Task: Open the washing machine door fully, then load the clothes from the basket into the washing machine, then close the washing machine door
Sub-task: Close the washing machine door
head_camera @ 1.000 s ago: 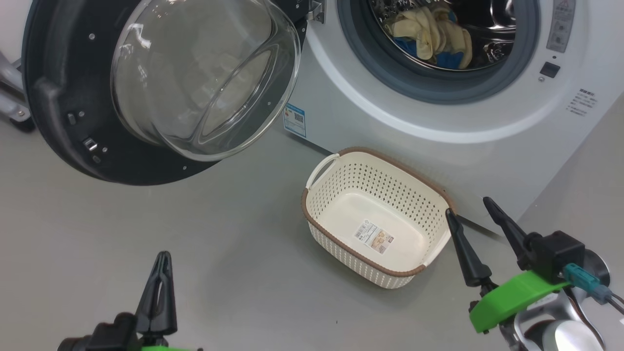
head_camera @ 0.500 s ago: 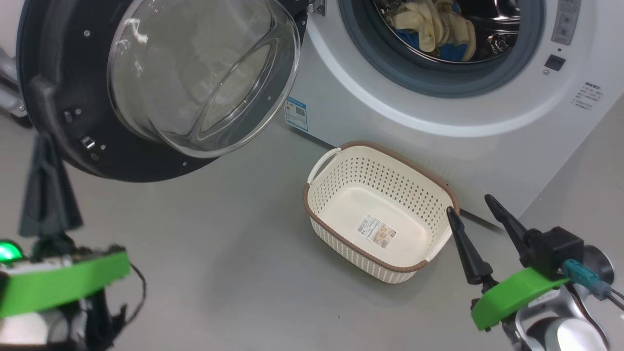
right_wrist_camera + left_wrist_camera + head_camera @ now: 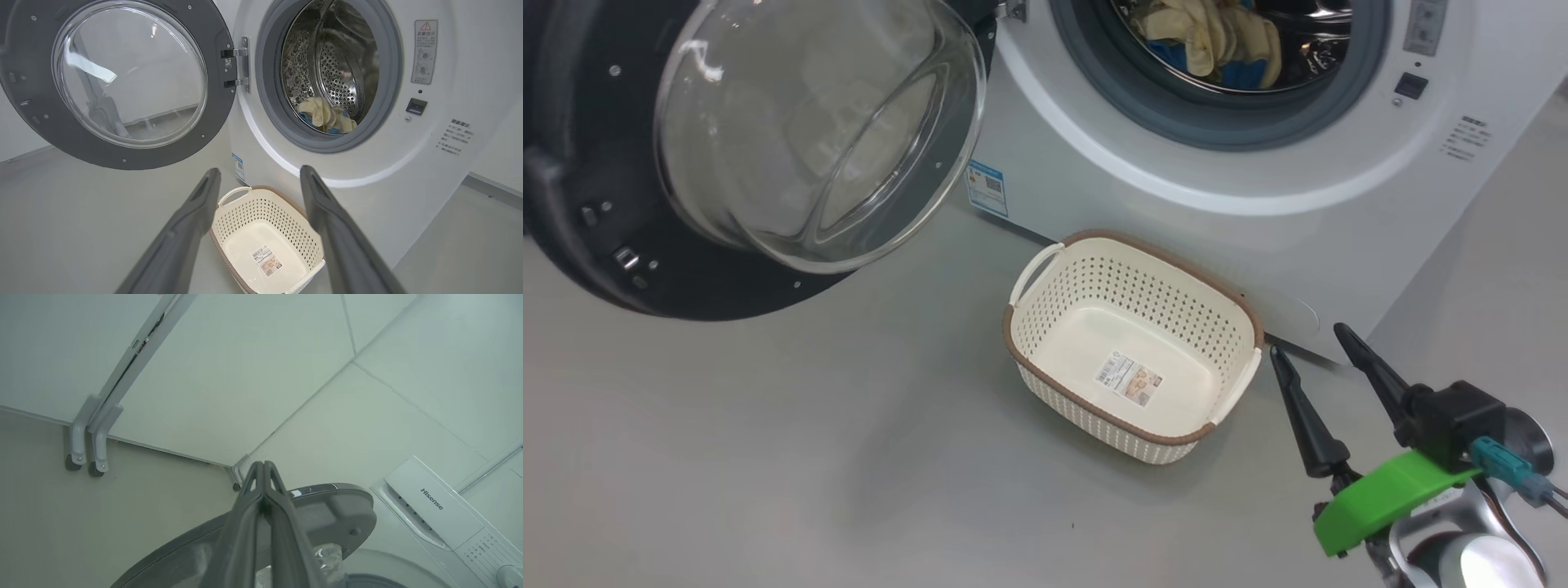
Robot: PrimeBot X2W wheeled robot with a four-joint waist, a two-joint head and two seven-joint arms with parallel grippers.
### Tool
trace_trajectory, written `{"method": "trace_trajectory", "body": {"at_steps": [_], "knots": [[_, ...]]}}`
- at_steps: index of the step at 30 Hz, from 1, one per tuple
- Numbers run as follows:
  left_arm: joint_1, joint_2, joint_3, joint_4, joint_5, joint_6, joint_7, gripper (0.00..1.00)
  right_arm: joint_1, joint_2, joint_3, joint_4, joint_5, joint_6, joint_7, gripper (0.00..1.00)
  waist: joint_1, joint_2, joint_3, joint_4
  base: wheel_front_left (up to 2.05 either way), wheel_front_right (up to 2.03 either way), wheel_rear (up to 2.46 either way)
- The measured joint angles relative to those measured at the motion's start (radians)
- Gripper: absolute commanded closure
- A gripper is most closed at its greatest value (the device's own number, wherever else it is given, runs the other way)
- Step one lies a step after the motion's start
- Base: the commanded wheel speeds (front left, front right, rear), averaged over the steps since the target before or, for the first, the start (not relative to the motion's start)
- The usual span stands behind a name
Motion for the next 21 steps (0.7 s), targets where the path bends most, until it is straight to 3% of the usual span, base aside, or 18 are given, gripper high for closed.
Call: {"method": "trace_trajectory", "body": {"at_steps": [7,12,21], "knots": [[-0.113,0.021,0.128,0.248,-0.218,-0.036,0.15,1.0,-0.001,0.0,0.016,-0.009,0.0,0.0,0.008,0.0,0.0,0.0,0.023,-0.074,0.0,0.0,0.0],[-0.171,0.03,0.246,0.346,-0.366,-0.038,0.214,1.0,-0.001,0.0,0.019,-0.011,-0.002,0.0,0.017,0.0,0.0001,0.0,0.044,-0.118,0.0,0.0,0.0],[-0.187,0.078,0.303,0.423,-0.405,-0.02,0.23,1.0,-0.009,-0.004,0.022,-0.032,-0.009,0.0,0.034,0.0,0.0001,0.0,0.09,-0.172,0.0,0.0,0.0]]}}
